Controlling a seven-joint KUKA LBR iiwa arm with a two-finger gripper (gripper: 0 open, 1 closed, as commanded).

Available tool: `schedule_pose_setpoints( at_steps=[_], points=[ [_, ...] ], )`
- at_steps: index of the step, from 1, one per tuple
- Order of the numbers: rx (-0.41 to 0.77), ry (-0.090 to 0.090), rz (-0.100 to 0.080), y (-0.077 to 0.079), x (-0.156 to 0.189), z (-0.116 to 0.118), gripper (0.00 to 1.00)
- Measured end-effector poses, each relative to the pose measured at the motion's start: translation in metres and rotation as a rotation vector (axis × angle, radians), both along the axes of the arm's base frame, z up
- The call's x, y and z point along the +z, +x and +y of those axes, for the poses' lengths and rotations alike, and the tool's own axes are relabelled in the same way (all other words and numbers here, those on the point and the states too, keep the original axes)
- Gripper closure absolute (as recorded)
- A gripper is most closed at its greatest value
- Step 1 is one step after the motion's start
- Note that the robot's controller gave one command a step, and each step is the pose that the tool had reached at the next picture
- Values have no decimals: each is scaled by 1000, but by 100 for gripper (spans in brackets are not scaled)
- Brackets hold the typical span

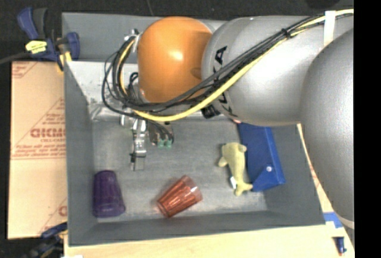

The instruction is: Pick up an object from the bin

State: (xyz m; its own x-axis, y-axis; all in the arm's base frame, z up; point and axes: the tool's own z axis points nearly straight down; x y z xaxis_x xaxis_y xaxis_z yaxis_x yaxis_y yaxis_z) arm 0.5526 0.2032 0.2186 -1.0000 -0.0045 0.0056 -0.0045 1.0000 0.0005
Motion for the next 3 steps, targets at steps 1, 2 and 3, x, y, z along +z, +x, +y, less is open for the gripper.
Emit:
schedule_pose_setpoints(
  at_steps=[1,2,3],
  points=[
    [-4,2,-8,2,4,-1,0],
    [127,1,-9,-21,-70,-52,0],
    [390,3,-18,-27,-72,-98,0]
  ],
)
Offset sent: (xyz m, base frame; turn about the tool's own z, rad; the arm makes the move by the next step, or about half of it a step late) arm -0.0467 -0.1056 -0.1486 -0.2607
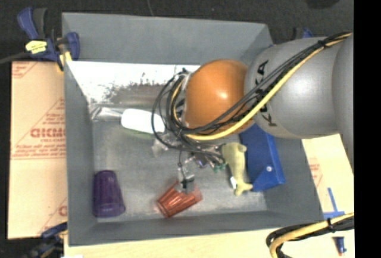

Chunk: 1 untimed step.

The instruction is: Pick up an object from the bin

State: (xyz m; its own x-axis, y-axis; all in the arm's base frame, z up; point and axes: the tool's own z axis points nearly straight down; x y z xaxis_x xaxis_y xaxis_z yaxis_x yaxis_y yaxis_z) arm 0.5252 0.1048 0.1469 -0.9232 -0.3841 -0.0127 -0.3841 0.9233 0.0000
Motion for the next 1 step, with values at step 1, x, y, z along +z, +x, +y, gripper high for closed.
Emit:
schedule_pose_setpoints(
  at_steps=[1],
  points=[
    [236,-5,9,-39,-9,-12,0]
  ],
)
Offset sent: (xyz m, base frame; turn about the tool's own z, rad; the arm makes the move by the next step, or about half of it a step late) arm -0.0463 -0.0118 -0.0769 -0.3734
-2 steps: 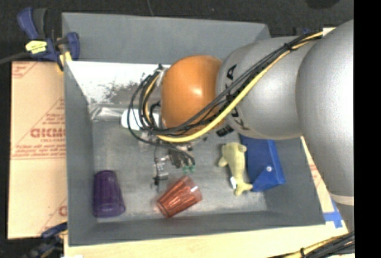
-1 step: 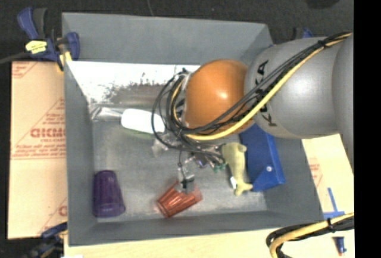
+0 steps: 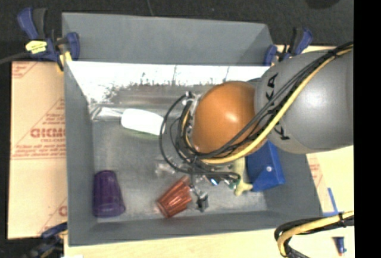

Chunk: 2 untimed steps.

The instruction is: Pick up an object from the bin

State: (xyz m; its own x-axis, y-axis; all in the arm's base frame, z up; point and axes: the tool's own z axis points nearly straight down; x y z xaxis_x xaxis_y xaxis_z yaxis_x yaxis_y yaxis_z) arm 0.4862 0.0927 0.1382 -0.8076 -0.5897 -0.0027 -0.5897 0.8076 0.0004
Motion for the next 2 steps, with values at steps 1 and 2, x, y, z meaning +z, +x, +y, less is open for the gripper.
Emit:
schedule_pose_setpoints(
  at_steps=[1,2],
  points=[
    [136,4,-13,-6,-70,0,0],
    [385,2,-12,-9,-68,0,100]
  ],
)
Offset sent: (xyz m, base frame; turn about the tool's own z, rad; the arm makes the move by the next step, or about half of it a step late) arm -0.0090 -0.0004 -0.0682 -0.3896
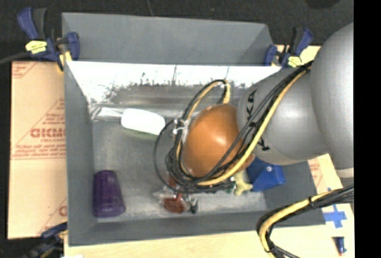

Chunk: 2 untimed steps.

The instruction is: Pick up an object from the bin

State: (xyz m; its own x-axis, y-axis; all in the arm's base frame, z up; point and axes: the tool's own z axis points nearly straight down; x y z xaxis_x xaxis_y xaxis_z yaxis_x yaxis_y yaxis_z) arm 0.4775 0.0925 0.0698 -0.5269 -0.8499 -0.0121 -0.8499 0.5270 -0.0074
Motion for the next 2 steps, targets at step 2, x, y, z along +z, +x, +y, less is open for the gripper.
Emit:
schedule_pose_setpoints(
  at_steps=[2],
  points=[
    [-3,0,1,-1,19,0,100]
  ],
)
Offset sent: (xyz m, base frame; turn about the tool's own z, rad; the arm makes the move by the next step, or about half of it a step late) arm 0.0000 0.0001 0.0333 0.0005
